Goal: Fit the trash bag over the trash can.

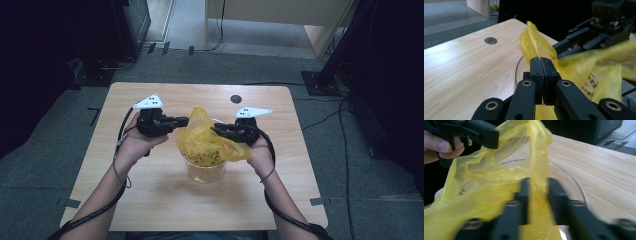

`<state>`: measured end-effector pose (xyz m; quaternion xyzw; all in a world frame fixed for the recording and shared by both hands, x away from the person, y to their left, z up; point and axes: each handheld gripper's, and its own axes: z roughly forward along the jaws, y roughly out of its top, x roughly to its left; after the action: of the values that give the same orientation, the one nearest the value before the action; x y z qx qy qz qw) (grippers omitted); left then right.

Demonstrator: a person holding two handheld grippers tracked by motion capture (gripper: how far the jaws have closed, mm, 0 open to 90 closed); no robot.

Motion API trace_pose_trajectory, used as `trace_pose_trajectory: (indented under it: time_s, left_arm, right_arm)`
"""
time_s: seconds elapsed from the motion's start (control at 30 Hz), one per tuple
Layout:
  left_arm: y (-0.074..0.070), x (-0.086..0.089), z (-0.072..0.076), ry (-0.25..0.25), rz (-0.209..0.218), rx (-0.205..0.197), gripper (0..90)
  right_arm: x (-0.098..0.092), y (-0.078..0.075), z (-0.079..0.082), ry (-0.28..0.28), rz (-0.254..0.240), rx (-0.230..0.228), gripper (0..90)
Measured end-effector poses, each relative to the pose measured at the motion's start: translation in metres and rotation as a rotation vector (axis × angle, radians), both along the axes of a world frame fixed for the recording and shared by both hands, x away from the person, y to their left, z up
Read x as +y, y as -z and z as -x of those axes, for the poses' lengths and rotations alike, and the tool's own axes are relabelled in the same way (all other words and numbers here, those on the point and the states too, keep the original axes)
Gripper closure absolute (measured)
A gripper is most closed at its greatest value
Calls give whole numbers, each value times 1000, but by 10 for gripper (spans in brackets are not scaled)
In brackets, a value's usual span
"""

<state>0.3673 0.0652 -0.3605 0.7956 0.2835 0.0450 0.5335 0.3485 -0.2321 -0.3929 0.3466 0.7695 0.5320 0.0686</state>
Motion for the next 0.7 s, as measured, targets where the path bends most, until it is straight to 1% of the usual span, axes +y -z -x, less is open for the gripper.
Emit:
trace_pose_trajectory:
  time_s: [0.03,0.07,0.13,0.2,0.3,0.33,0.4,0.43,0.53,0.6,0.67,0.7]
  left_arm:
    - [2,1,-2,-7,-5,6,891]
    - [4,2,-3,-13,-6,12,892]
    - [8,4,-6,-21,-7,23,893]
    - [12,5,-10,-33,-10,34,895]
    - [19,5,-14,-45,-8,45,897]
    - [22,4,-15,-45,-5,53,897]
    - [25,3,-17,-49,-5,54,897]
    - [26,3,-17,-52,-4,56,897]
    - [28,4,-18,-56,-4,56,897]
    - [28,5,-19,-62,-9,46,897]
    - [30,5,-20,-65,-6,49,897]
    - [31,5,-20,-71,-7,43,897]
  right_arm:
    - [-2,0,0,6,7,1,874]
    - [-4,-1,-1,15,14,-5,900]
    - [-9,-3,-1,36,11,-21,900]
    - [-16,-6,0,63,14,-51,900]
    - [-24,-8,-2,109,-4,-72,900]
    - [-26,-7,-3,121,-8,-77,900]
    - [-27,-3,-5,139,-6,-77,896]
    - [-27,-2,-5,148,-7,-80,879]
    - [-28,3,-6,168,40,-110,876]
    - [-30,6,-7,167,42,-96,889]
    - [-31,7,-8,173,29,-87,892]
    - [-30,8,-8,173,32,-87,893]
